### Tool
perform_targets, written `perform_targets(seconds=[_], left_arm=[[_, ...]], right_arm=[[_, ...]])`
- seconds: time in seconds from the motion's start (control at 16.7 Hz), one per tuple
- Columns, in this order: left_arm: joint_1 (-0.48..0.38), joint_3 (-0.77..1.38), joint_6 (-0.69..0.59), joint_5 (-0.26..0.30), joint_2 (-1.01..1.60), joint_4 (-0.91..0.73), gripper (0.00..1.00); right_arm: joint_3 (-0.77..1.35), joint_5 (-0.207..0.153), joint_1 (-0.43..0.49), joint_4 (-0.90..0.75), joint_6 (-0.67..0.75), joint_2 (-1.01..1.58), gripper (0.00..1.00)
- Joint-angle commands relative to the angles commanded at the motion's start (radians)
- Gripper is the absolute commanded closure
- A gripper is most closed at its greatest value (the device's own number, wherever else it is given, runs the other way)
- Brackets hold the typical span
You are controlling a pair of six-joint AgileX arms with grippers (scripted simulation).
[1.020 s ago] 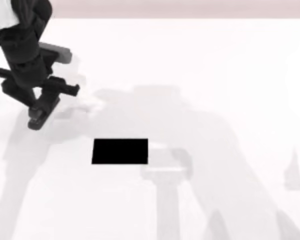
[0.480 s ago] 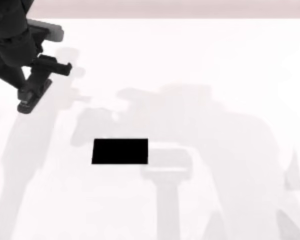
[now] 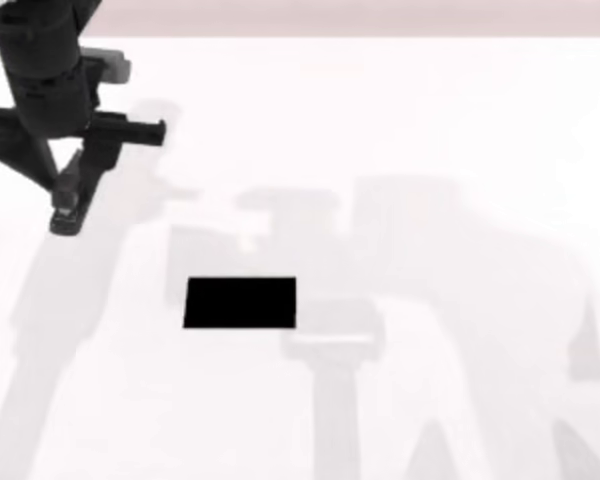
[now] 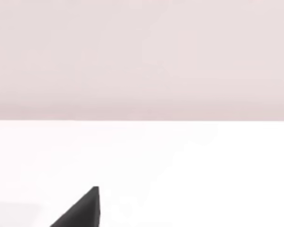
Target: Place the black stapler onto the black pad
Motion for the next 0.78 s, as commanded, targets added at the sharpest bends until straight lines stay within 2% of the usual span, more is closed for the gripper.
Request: perform_targets(seconds=[0.18,0.42,0.78], left_arm=[[-0.049,-0.001,-0.278,-0.038,-0.002,-0.035,1.00],[-0.128,-0.018,-0.757,-0.074,-0.001,-0.071,1.00],[-0.257,-0.045,-1.432,-0.078,0.009,-0.069,1.00]], right_arm=[[0.000,0.000,0.000,0.000,0.000,0.000,0.00],[0.000,0.000,0.000,0.000,0.000,0.000,0.00],[0.000,0.000,0.000,0.000,0.000,0.000,0.00]])
